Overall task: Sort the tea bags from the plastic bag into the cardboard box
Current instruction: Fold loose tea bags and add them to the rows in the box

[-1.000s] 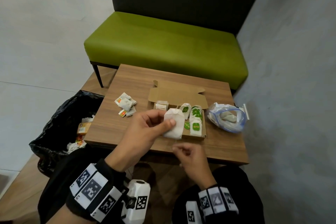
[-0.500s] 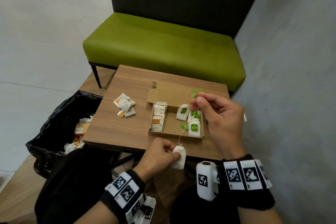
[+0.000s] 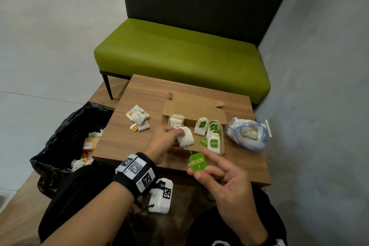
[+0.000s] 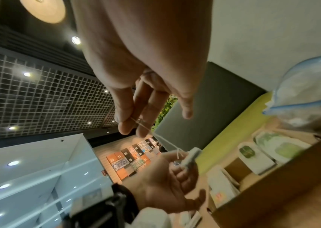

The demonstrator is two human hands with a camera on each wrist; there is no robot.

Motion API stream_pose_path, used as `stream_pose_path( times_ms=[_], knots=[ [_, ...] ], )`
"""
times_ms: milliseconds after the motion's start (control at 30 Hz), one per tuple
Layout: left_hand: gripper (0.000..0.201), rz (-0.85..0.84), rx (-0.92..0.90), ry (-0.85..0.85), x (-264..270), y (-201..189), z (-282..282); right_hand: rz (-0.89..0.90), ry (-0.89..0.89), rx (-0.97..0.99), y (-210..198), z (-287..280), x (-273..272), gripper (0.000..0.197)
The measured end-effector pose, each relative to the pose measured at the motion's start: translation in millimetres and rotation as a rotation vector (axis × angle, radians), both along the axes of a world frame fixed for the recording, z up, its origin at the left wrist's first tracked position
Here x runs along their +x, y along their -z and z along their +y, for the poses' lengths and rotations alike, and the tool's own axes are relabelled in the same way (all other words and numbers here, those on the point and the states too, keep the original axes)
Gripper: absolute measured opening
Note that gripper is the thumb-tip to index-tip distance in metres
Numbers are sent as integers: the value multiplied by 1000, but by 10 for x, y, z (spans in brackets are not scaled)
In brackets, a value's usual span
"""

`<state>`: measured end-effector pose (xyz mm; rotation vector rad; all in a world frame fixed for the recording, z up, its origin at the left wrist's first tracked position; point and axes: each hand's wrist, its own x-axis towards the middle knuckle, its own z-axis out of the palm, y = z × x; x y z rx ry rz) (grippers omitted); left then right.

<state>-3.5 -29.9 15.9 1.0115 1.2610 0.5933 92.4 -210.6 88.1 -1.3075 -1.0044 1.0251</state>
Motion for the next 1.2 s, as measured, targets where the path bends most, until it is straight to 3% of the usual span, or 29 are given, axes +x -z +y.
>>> stream_pose_path(
  times_ms=[100, 233, 367, 467, 567, 700, 867, 933, 1033, 1133, 1200],
  knots=[
    [29, -45, -25, -11, -35, -79, 8, -152, 31, 1, 179, -21, 23, 13],
    [17, -79, -14, -27, -94, -163, 29, -262, 2, 36, 337, -78, 26, 18],
    [8, -114, 10, -80, -164, -261, 66, -137, -161, -151, 449, -124, 72, 16],
    [14, -176, 6, -27, -206, -371, 25, -105, -209, -257, 515, -119, 128, 12],
    [20, -213, 26, -24, -267, -465, -13, -70, -203, -297, 565, -112, 148, 23],
    [23, -235, 56, 17, -312, -585, -101, -62, -138, -361, 678, -77, 119, 9],
    [19, -271, 26, 46, -305, -645, -281, 14, -46, -384, 800, -56, 173, 25],
    [19, -292, 9, 78, -285, -645, -385, -33, 27, -375, 861, -25, 215, 26],
    [19, -337, -7, 203, -256, -623, -554, -242, 125, -295, 894, 84, 310, 17],
    [22, -299, -6, 358, -245, -544, -703, -461, 183, -173, 793, 211, 409, 35],
    [22, -246, 10, 437, -252, -479, -769, -501, 224, -123, 682, 261, 467, 41]
  ],
)
